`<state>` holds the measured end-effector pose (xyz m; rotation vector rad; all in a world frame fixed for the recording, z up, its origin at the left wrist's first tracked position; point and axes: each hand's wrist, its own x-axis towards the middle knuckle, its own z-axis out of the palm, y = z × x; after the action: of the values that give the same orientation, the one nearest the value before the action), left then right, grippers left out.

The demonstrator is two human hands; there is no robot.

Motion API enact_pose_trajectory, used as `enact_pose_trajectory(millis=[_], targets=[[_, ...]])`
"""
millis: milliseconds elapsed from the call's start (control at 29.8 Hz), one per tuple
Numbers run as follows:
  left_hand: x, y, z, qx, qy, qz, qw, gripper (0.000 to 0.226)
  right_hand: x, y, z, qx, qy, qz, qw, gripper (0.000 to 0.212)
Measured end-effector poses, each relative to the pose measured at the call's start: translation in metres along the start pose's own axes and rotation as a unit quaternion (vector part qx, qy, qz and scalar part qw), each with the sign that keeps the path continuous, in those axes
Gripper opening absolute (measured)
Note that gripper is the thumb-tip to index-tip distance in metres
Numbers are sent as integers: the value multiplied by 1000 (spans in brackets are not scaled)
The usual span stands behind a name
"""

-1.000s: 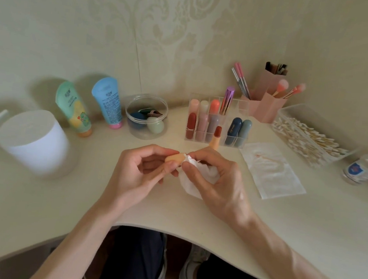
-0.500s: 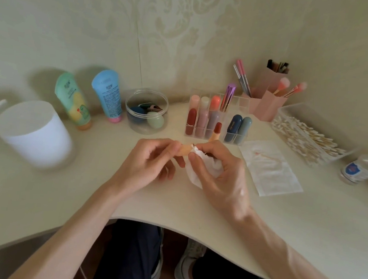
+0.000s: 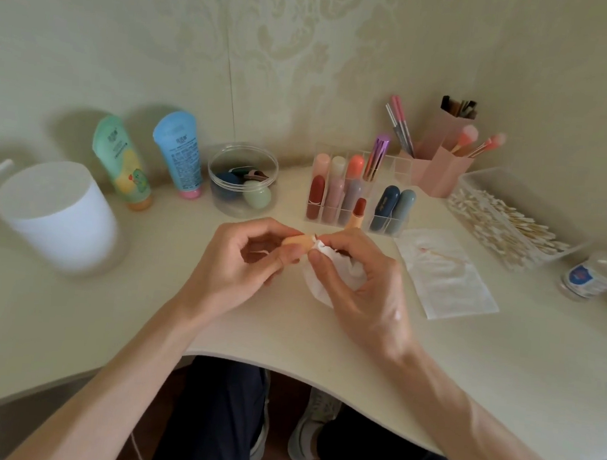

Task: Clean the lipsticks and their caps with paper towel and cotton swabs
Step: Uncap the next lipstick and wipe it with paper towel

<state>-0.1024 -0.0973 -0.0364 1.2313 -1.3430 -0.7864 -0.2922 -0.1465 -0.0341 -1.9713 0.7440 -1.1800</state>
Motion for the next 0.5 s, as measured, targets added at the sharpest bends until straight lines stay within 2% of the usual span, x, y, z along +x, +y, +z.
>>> enact_pose_trajectory(millis=[134, 201, 268, 402, 503], targets=[[1, -2, -1, -10, 16, 15, 1000, 26, 0, -1, -1, 15, -7, 9, 1000, 8], [1, 2, 0, -41, -12, -23, 999, 27, 0, -3, -2, 9, 6, -4, 1000, 9], [1, 3, 0, -26, -28, -43, 998, 31, 0, -3, -2, 3, 15, -12, 1000, 12], [0, -1, -2, 20, 1, 12, 1000, 17, 0, 0, 0, 4, 3, 3, 1000, 8], [1, 3, -1, 11, 11, 11, 1000, 21, 1, 0, -2, 6, 3, 4, 1000, 8]])
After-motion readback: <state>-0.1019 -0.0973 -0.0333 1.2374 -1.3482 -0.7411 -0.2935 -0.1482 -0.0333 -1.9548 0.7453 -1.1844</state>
